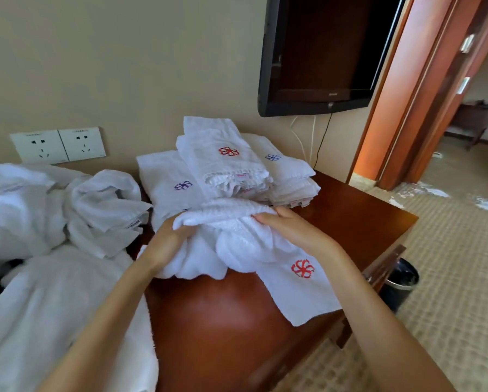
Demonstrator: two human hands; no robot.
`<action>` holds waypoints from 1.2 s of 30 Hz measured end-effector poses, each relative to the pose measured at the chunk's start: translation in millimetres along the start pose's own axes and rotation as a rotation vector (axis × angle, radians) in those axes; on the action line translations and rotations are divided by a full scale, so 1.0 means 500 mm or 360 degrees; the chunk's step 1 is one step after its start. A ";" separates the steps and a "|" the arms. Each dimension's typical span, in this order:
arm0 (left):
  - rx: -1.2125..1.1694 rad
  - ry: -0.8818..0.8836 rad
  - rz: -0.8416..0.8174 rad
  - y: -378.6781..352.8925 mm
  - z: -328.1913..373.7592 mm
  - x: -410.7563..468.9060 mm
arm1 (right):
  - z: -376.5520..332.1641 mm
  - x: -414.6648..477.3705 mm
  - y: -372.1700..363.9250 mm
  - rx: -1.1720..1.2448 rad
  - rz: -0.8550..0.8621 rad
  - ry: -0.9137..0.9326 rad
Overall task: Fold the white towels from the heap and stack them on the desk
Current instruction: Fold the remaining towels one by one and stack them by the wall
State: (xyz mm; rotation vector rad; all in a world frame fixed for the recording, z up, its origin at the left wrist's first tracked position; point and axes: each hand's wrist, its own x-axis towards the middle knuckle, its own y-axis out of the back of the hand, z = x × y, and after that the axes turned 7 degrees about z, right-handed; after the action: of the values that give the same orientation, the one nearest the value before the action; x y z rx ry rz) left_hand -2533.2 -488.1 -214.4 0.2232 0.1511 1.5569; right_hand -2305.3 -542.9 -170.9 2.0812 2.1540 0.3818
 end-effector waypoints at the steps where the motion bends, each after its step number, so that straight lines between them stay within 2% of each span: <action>1: -0.0065 0.0083 -0.0079 0.013 0.011 0.001 | 0.003 0.004 0.003 -0.0041 -0.0037 -0.0030; 5: -0.0275 0.0186 -0.0126 0.045 0.028 0.003 | 0.006 0.001 -0.008 -0.0449 -0.0410 -0.0218; 8: -0.0301 0.0238 -0.0127 0.052 0.042 0.003 | 0.032 0.001 -0.035 -0.0907 -0.0392 -0.0252; 10: -0.0149 0.0101 0.0003 0.052 0.040 0.014 | 0.028 -0.004 -0.045 -0.0909 -0.0322 -0.0244; 12: 0.0080 -0.0130 0.0151 0.049 0.039 0.015 | 0.019 -0.005 -0.041 -0.0496 -0.0321 -0.0297; 14: 0.0306 -0.0311 0.0274 0.046 0.034 0.020 | 0.005 -0.009 -0.030 0.0154 -0.0221 -0.0315; 16: 0.0429 -0.0371 0.0368 0.048 0.029 0.025 | -0.009 -0.014 -0.014 0.0750 -0.0054 -0.0237; 19: 0.0438 -0.0674 0.0582 0.041 0.039 0.017 | -0.053 -0.030 0.008 0.1259 0.0128 -0.0092; 21: 0.0297 -0.0878 0.0698 0.035 0.069 -0.008 | -0.087 -0.043 0.022 0.1298 0.0203 -0.0026; 23: -0.0035 -0.0831 0.0501 0.033 0.107 -0.033 | -0.117 -0.060 0.038 0.1163 0.0222 0.0042; 25: -0.0245 -0.0596 -0.0094 0.041 0.151 -0.062 | -0.149 -0.076 0.049 0.1042 0.0251 0.0081; 27: -0.0147 -0.0563 -0.0618 0.045 0.177 -0.090 | -0.169 -0.081 0.061 0.0934 0.0261 0.0108; 28: -0.0102 -0.0627 -0.0721 0.042 0.184 -0.103 | -0.184 -0.083 0.060 0.0867 0.0297 0.0074; 29: -0.0108 -0.0677 -0.0756 0.036 0.193 -0.113 | -0.189 -0.071 0.066 0.0763 0.0355 0.0063; 32: -0.0170 -0.0709 -0.0568 0.000 0.254 -0.115 | -0.216 -0.044 0.076 0.0542 0.0528 0.0028; 36: -0.0455 -0.0463 -0.0437 -0.036 0.319 -0.063 | -0.229 -0.034 0.111 0.0700 0.0526 -0.0005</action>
State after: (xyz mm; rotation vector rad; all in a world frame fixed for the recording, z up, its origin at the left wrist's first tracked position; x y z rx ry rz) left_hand -2478.6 -526.7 -65.2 0.1918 -0.2591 1.2398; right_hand -2281.0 -569.5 -47.8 2.6782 2.0308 -0.0823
